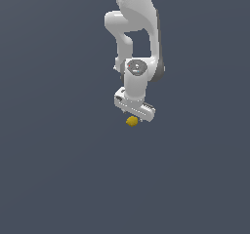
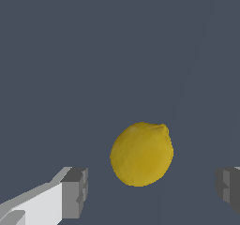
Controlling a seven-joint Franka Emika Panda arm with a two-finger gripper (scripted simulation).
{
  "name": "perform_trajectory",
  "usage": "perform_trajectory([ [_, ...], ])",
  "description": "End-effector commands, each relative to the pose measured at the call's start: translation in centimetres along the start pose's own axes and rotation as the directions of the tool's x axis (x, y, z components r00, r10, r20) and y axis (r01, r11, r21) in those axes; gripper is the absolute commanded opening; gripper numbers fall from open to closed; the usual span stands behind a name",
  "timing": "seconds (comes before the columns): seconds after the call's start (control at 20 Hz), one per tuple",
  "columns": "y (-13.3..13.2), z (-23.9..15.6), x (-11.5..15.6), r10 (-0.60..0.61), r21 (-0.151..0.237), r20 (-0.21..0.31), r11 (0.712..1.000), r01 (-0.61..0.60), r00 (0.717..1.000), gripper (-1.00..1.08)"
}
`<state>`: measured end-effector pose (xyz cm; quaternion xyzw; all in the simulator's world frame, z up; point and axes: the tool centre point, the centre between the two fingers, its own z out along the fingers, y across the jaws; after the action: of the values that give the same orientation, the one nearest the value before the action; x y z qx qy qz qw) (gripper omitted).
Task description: Pick up the object and move it to a goal position.
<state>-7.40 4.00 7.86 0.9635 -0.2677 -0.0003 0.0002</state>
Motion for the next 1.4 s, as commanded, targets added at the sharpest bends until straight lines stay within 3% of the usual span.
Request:
perform_trajectory([
  [0.0,0.0,0.0,0.0,0.0,0.0,0.0,1.0,0.0,1.0,1.0],
  [0.9,0.0,5.0,-0.1,0.005,0.001,-0.001,1.0,-0.005,1.0,1.0],
  [0.95,0.0,5.0,-0.1,0.005,0.001,-0.001,1.0,-0.005,1.0,-1.0],
  [1.35,0.0,5.0,-0.1,0.005,0.001,-0.001,1.0,-0.005,1.0,-1.0],
])
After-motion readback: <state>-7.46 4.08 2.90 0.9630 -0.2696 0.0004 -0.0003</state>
